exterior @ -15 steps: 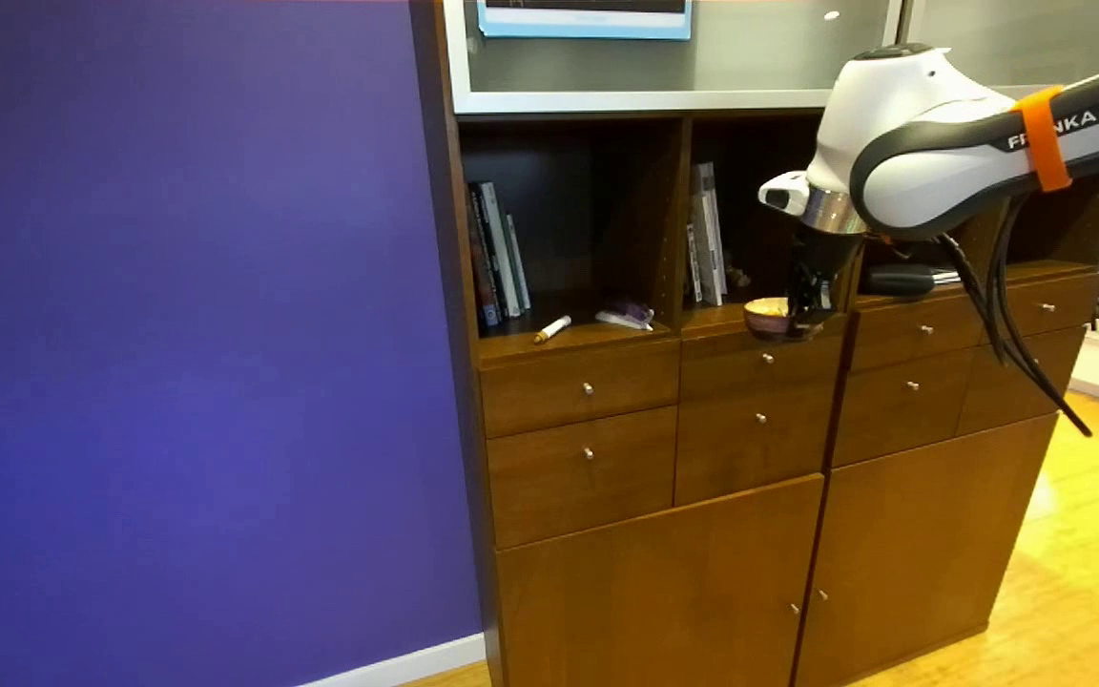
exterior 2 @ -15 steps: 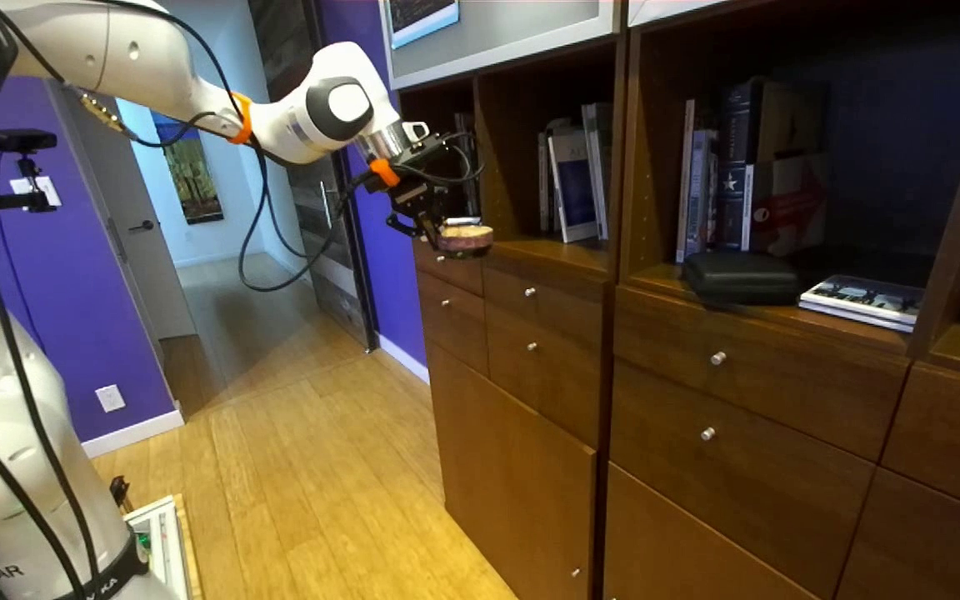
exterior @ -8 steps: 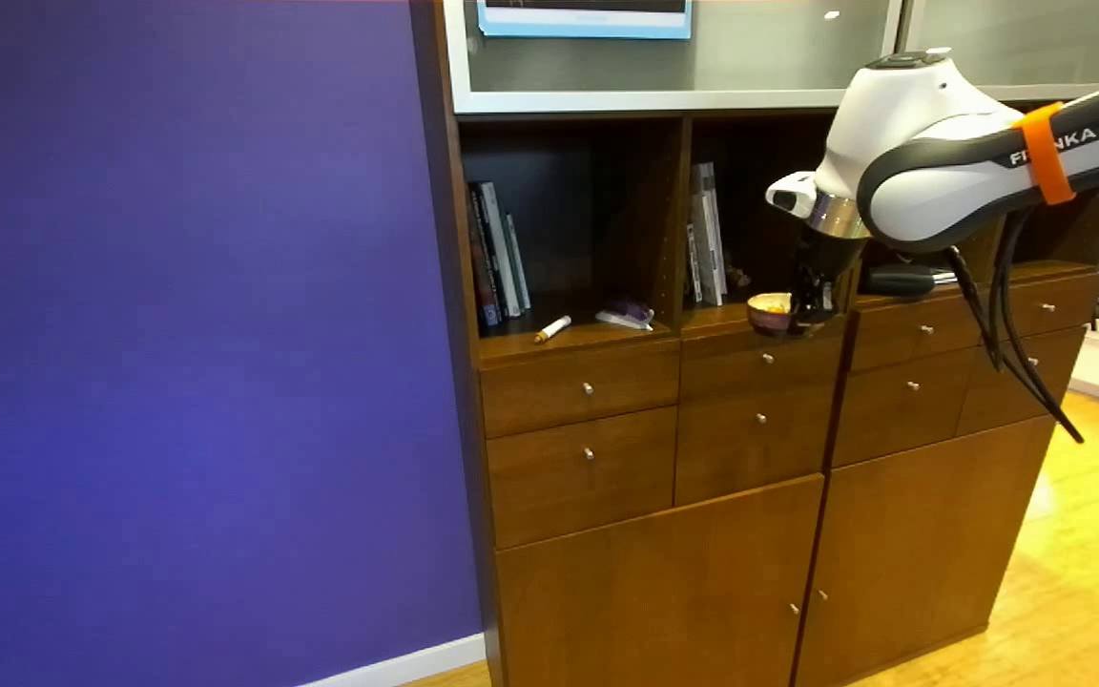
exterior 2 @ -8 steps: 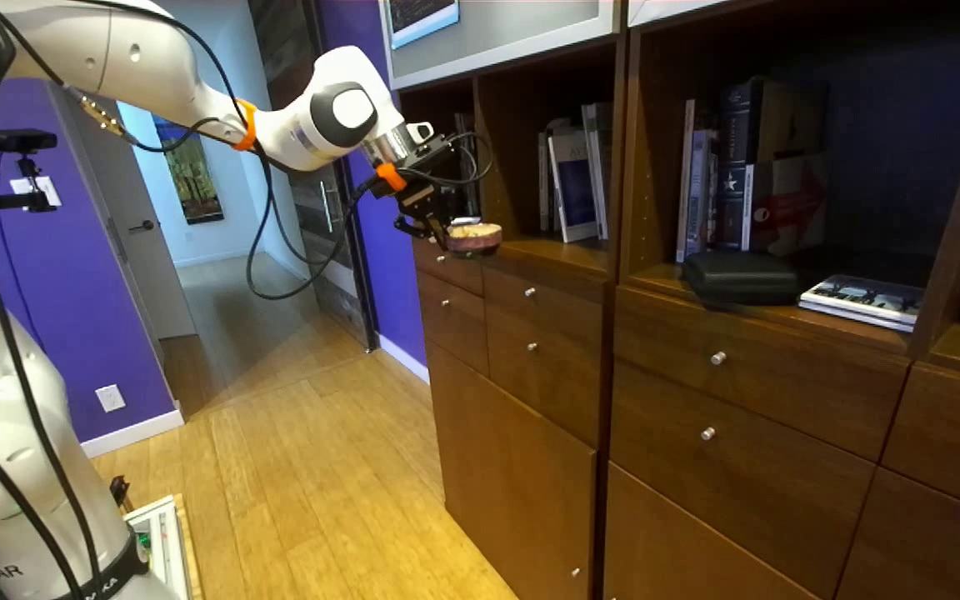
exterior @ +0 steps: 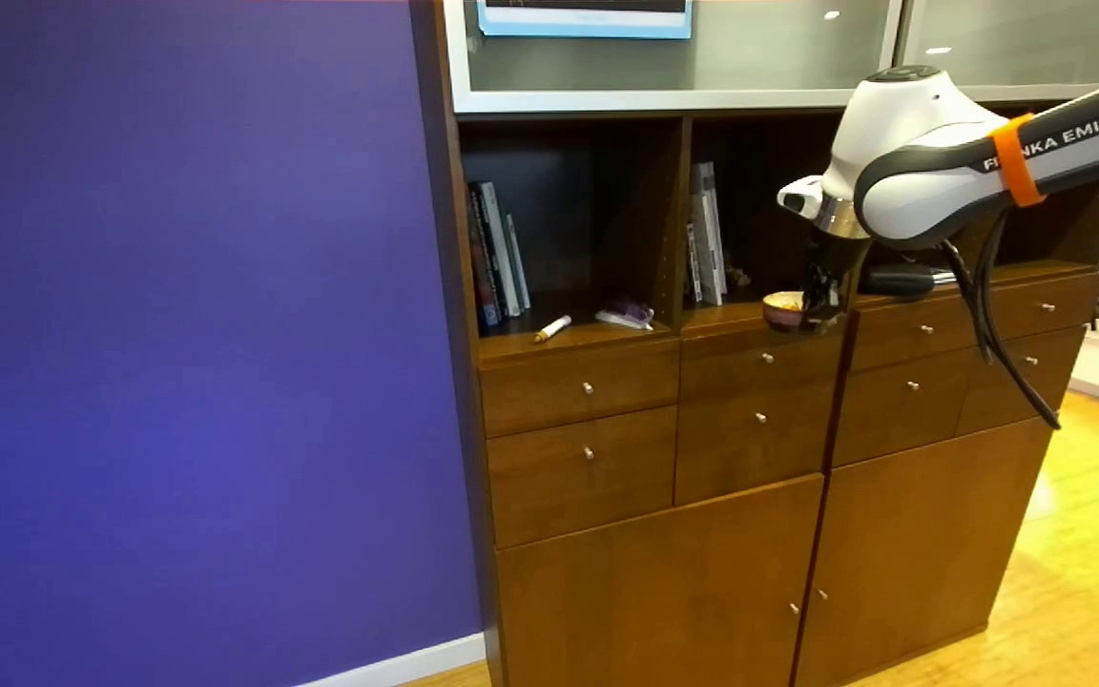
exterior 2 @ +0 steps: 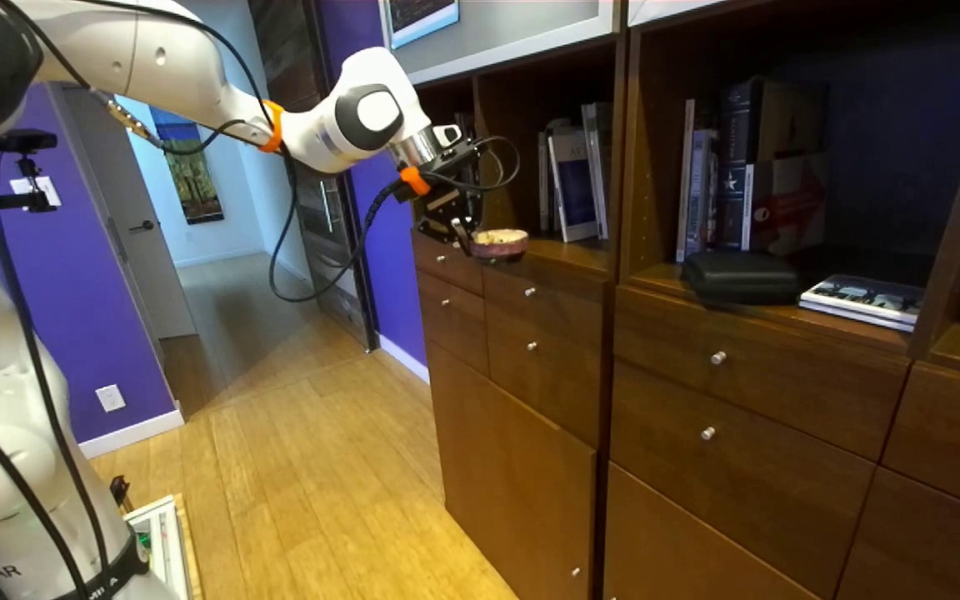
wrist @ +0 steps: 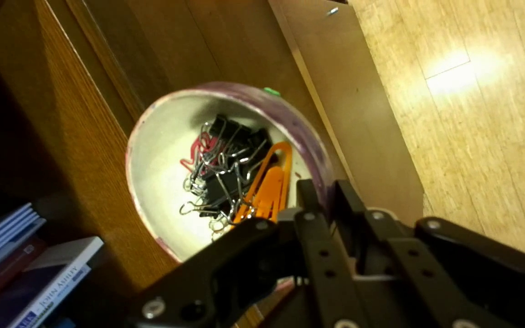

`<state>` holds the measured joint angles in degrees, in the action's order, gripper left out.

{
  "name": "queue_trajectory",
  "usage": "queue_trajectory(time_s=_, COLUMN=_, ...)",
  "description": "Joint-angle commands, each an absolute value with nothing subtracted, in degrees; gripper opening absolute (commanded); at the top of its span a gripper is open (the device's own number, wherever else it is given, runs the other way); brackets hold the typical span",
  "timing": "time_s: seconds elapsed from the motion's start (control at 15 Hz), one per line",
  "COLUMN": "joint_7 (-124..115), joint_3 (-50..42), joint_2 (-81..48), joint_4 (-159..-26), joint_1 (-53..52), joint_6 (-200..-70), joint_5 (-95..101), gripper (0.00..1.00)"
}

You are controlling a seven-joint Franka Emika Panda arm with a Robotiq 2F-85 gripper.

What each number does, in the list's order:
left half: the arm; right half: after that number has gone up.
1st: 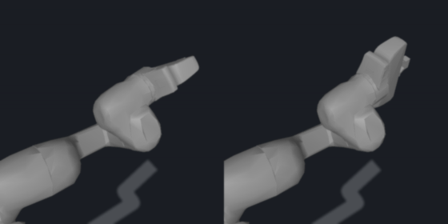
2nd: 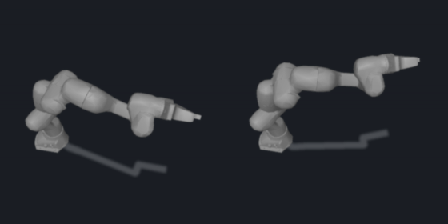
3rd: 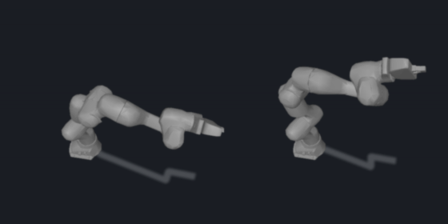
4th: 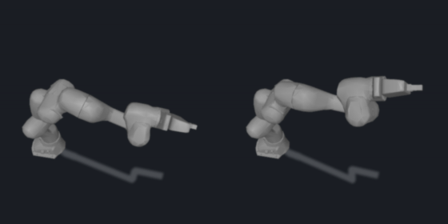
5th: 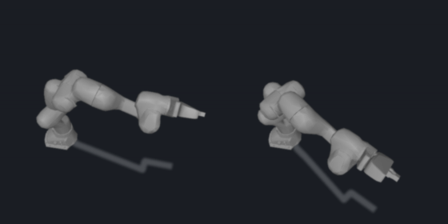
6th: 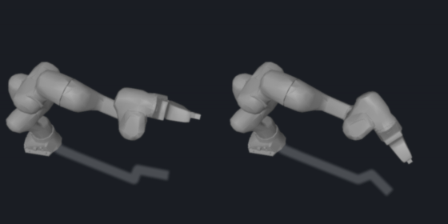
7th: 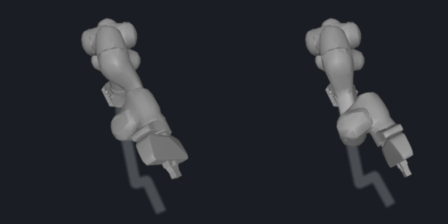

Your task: Move the plate from the left shelf to the right shelf

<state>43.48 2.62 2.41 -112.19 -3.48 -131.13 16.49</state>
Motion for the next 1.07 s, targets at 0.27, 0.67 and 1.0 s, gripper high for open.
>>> queue_trajectory(time_s=0.27, joint_7=44.16, joint_3=0.75, joint_2=-4.3, joint_4=-102.11, joint_1=-1.07, joint_6=-133.81, joint_5=16.88, gripper=0.04)
queue_trajectory(time_s=0.67, joint_7=43.12, joint_3=0.32, joint_2=-10.69, joint_4=-95.78, joint_1=-0.56, joint_6=-138.24, joint_5=19.63, gripper=0.04)
queue_trajectory(time_s=1.0, joint_7=44.11, joint_3=-0.17, joint_2=-14.77, joint_4=-91.8, joint_1=0.04, joint_6=-139.72, joint_5=19.76, gripper=0.04)
